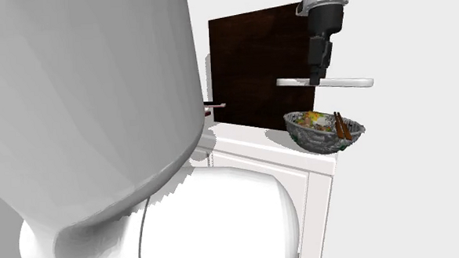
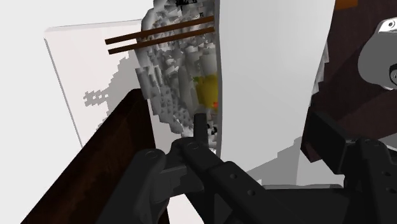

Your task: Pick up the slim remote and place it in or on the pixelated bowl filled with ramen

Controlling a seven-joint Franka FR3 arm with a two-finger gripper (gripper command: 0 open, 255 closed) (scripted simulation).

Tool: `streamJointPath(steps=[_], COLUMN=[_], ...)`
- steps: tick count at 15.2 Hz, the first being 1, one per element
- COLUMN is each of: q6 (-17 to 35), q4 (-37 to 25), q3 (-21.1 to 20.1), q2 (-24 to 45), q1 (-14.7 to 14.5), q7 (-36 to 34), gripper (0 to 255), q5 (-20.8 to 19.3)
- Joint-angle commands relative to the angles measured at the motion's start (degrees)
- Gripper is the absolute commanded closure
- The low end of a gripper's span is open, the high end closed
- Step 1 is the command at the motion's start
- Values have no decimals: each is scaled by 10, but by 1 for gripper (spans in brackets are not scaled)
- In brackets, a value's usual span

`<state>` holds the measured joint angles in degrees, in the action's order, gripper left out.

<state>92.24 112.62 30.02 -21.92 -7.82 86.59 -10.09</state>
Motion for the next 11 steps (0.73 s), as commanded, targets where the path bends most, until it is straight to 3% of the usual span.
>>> streamJointPath(steps=[1, 11], q6=[5, 80], q4=[4, 86], q3=[8, 16], q2=[0, -7], q1=[3, 8], q7=[10, 6], gripper=[255, 255], q5=[-3, -11])
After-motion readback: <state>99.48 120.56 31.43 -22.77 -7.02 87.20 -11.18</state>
